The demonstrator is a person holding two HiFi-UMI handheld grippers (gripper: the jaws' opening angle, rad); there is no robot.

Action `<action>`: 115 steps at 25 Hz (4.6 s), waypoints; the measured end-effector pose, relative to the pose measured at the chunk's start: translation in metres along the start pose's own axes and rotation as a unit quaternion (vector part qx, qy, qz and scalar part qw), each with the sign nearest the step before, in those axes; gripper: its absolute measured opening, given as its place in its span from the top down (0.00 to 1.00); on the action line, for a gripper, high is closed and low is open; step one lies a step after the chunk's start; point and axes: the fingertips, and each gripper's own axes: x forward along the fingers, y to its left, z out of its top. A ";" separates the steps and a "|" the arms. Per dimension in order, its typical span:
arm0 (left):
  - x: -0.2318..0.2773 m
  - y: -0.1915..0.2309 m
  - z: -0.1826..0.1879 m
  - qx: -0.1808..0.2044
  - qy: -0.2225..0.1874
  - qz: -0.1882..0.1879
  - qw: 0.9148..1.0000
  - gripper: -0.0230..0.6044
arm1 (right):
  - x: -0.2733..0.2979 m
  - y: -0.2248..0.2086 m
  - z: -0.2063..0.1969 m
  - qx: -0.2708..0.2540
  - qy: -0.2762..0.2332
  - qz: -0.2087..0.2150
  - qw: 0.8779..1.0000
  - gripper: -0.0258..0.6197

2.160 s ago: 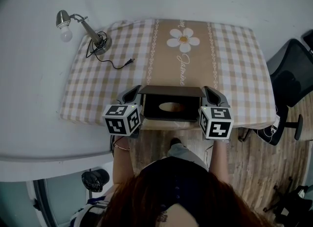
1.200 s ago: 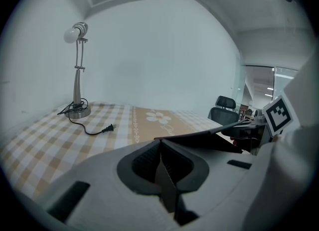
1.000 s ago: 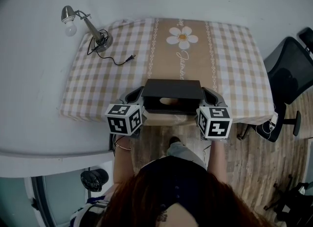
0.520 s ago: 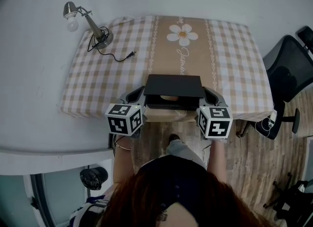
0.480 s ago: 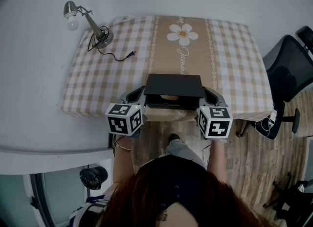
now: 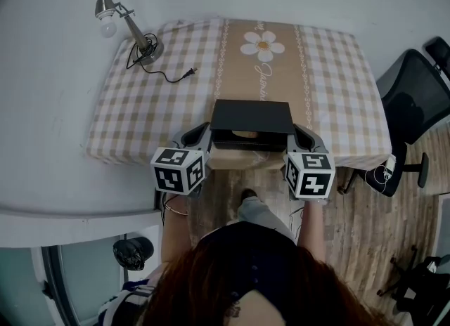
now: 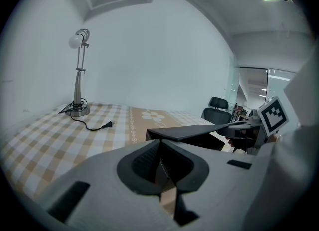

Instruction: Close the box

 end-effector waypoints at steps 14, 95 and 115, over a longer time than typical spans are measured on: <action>-0.012 -0.011 -0.008 0.004 0.000 -0.016 1.000 0.92 | -0.013 0.008 -0.009 -0.005 0.005 -0.009 1.000 0.93; -0.064 -0.030 -0.038 -0.003 -0.006 -0.015 1.000 0.92 | -0.062 0.050 -0.031 -0.024 -0.006 0.019 1.000 0.93; -0.130 -0.052 -0.046 0.016 -0.045 -0.013 0.999 0.92 | -0.120 0.092 -0.027 -0.011 -0.057 0.036 0.998 0.93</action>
